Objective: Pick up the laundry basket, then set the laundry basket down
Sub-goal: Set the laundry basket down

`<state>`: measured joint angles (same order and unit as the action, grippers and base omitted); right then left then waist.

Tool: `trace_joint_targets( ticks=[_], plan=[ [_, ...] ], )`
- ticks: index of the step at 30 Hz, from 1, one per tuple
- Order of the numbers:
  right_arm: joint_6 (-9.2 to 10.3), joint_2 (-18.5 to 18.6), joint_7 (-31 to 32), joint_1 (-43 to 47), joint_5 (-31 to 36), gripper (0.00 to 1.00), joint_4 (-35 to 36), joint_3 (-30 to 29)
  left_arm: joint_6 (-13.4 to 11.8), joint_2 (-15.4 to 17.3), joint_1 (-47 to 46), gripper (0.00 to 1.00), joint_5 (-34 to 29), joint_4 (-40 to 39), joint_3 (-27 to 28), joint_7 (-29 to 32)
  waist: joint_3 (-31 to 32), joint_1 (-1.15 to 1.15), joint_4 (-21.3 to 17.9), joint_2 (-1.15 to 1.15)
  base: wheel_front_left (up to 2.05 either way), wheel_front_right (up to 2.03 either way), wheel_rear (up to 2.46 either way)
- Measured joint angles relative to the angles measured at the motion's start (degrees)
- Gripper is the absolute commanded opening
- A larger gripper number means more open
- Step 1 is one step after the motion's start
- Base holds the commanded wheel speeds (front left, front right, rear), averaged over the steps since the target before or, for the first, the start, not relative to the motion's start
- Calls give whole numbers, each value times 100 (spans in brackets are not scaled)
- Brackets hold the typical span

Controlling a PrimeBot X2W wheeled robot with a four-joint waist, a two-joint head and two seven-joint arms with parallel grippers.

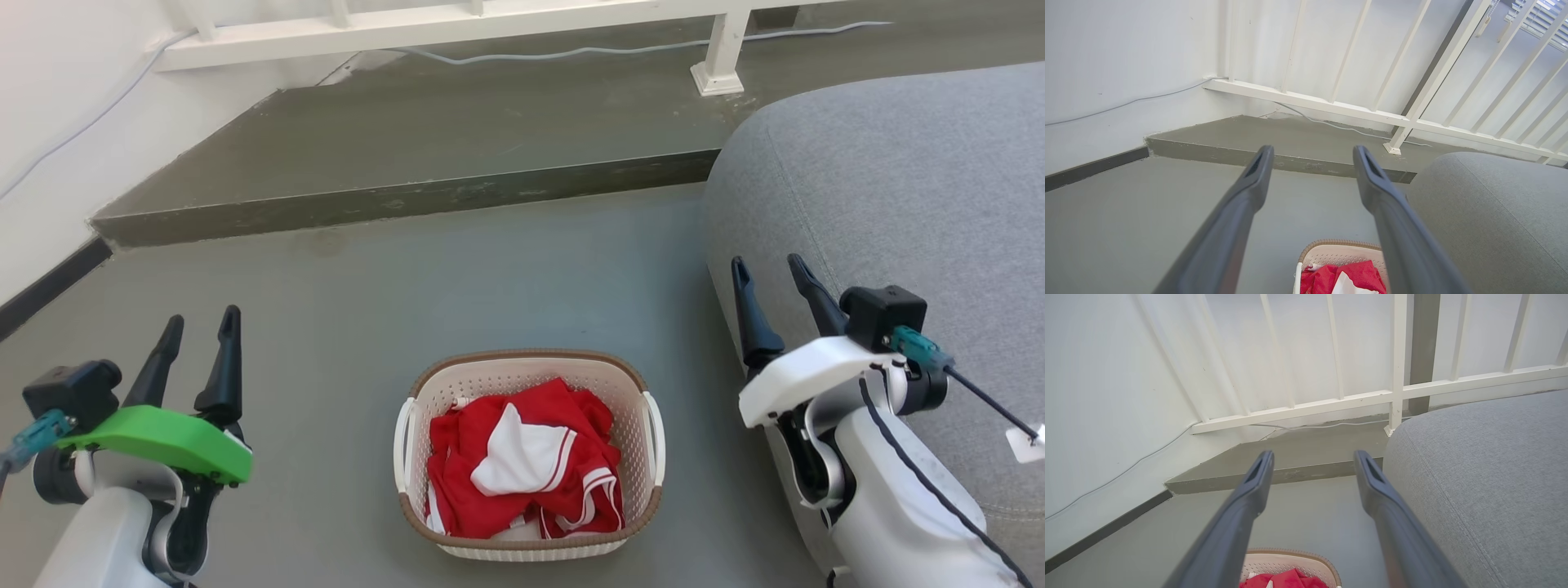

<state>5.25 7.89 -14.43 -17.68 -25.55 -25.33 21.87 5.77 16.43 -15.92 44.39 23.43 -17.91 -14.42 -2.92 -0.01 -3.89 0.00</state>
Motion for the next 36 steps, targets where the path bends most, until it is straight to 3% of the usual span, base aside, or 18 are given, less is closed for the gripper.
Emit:
trace_joint_targets(
  ticks=[11, 24, 36],
  plan=[
    [93, 2, 0, 592, 346, 100, 548, -413, 2, -245, 678, 100, -447, -549, 477, 0, 55, 0, 38, 0, 0, 0, 0],
    [94, -37, 0, 904, 659, 100, 831, -471, 8, -419, 1029, 100, -1299, -1070, 835, -1, 65, 0, 42, 0, 0, 0, 0],
    [88, -56, 0, 1028, 804, 100, 837, -503, 54, -668, 1261, 100, -1503, -1143, 998, -1, 119, 0, 41, 0, 0, 0, 0]
  ],
)
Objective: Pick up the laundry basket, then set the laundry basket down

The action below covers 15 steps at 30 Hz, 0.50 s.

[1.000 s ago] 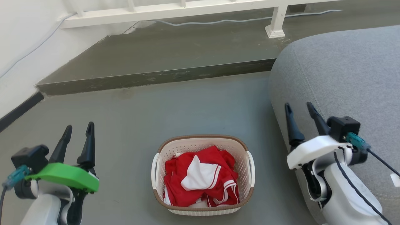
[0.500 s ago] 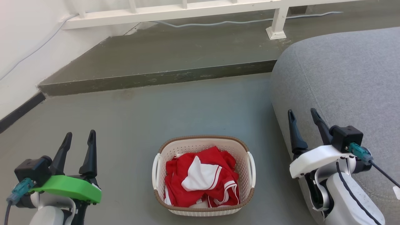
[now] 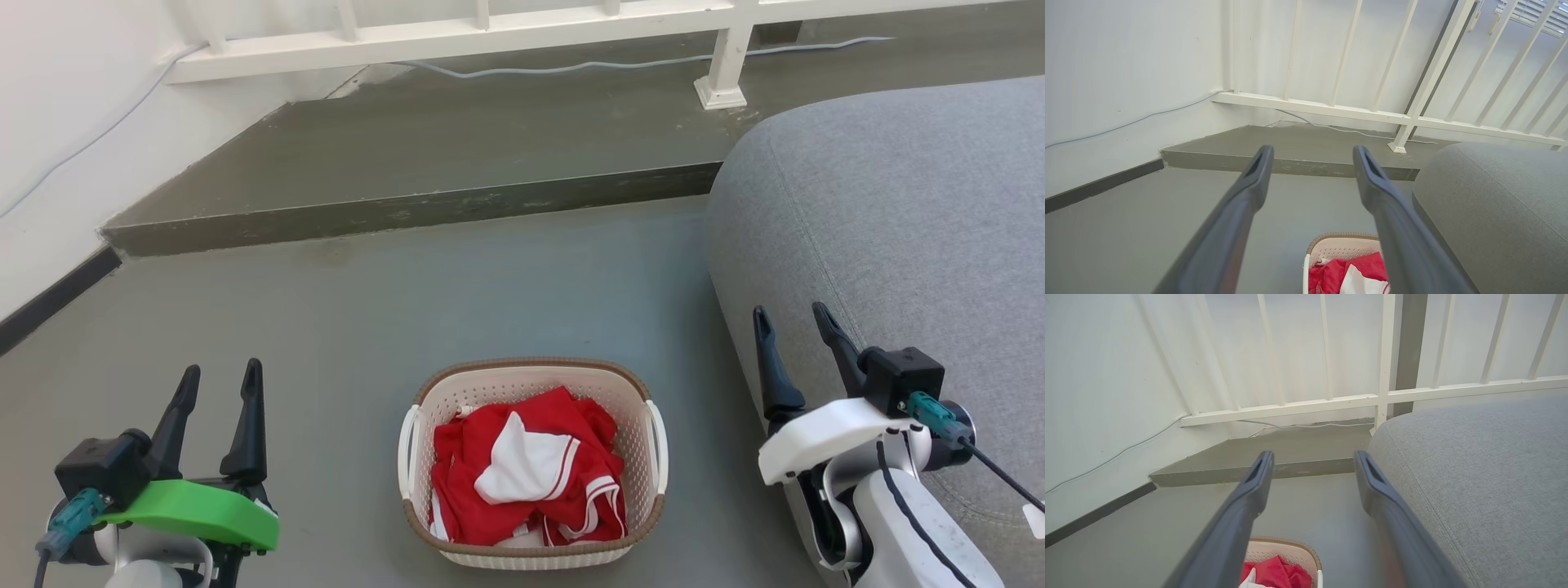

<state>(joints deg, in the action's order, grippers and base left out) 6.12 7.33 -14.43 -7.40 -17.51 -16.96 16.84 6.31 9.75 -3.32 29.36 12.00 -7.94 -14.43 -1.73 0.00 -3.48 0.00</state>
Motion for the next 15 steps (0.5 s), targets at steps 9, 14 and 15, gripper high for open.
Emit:
trace_joint_targets(
  ticks=[9, 14, 15],
  plan=[
    [-55, -4, 0, 104, 52, 100, -2, -23, 20, -107, 132, 100, -166, -22, 76, 0, 34, 0, -10, 0, 0, 0, 0],
    [-58, -5, 0, 106, 96, 100, -2, -47, 23, -155, 164, 100, -252, -23, 122, 0, 44, 0, -20, 0, 0, 0, 0],
    [-64, -7, 0, 107, 96, 100, -2, -52, 23, -162, 167, 100, -254, -24, 137, 0, 46, 0, -22, 0, 0, 0, 0]
  ],
)
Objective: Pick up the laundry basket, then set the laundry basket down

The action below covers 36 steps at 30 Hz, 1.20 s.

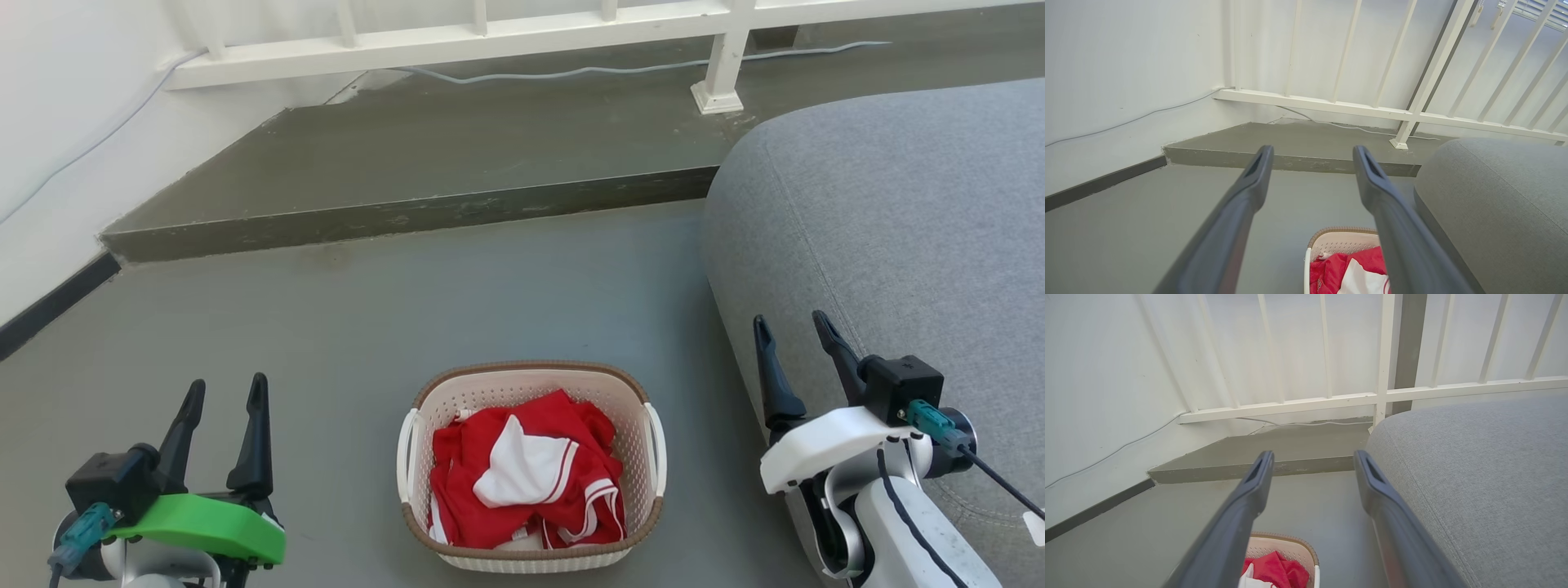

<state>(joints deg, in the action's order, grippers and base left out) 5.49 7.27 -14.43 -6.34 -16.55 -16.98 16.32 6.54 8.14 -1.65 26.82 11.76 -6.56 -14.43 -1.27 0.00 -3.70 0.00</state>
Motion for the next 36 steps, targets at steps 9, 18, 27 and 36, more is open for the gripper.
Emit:
trace_joint_targets(
  ticks=[9, 18, 27, 36],
  plan=[
    [-43, -19, 0, 29, 10, 100, 0, -66, 26, -46, 53, 100, -58, -8, 67, 0, 5, 0, -10, 0, 0, 0, 0],
    [-42, -83, 15, 307, 38, 0, -246, -64, 47, -261, 136, 0, -40, 278, 21, 27, -3, 0, -3, 0, 0, 0, 0],
    [-144, -148, 127, 381, -492, 0, -265, -240, 47, -319, 180, 0, 483, 323, 94, 186, 9, 0, 31, 0, 0, 0, 0],
    [-244, -177, 341, 380, -1349, 0, -238, -438, 47, -336, 176, 0, 1144, 338, 163, 382, 20, 0, 67, 0, 0, 0, 0]
  ],
)
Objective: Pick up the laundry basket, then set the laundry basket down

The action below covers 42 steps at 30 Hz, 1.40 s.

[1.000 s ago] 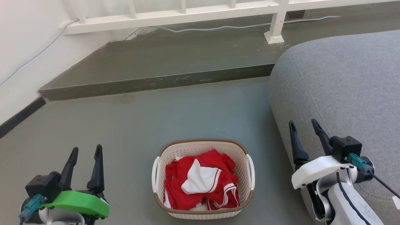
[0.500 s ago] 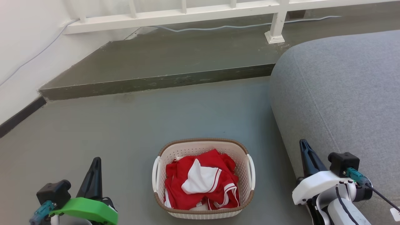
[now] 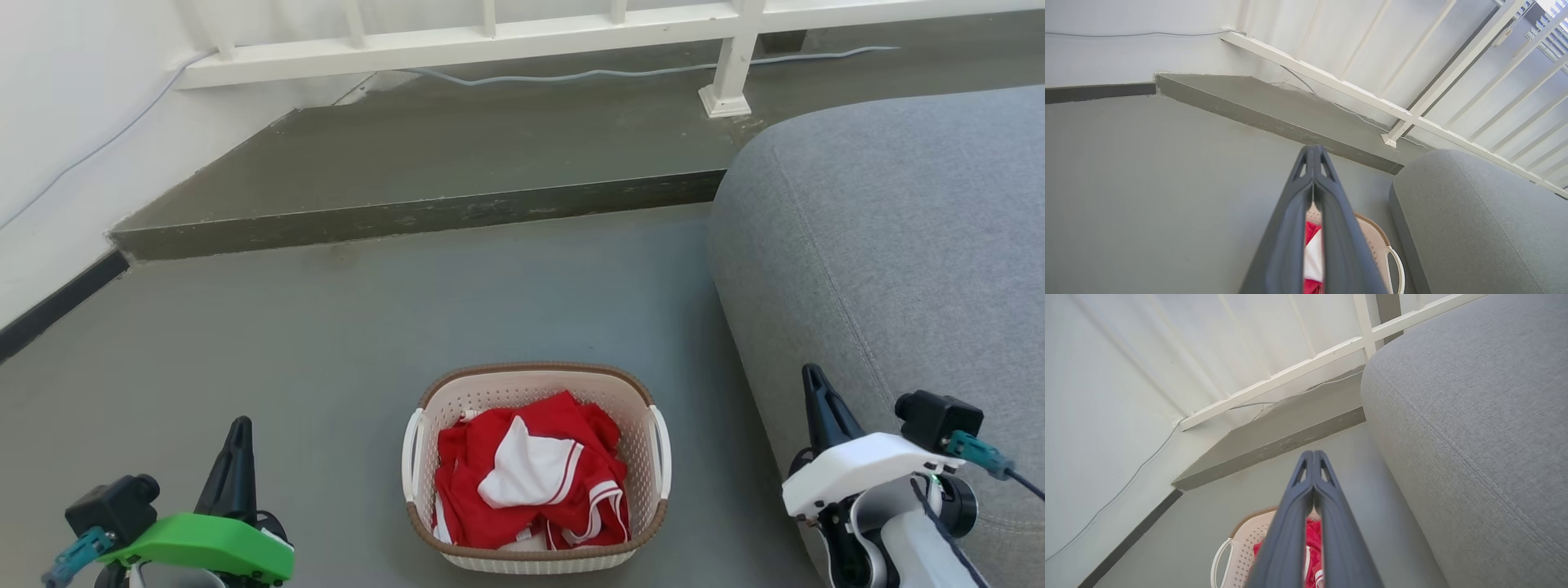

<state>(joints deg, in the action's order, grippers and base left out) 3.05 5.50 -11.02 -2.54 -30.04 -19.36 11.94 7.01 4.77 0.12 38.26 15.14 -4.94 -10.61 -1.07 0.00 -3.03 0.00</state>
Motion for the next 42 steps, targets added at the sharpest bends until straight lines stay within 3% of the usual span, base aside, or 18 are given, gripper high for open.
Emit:
trace_joint_targets(
  ticks=[42],
  plan=[
    [-497, -170, 882, -44, -3078, 0, 125, -984, 0, -140, -105, 0, 2640, 65, 489, 865, 47, 0, 154, 0, 0, 0, 0]
  ],
)
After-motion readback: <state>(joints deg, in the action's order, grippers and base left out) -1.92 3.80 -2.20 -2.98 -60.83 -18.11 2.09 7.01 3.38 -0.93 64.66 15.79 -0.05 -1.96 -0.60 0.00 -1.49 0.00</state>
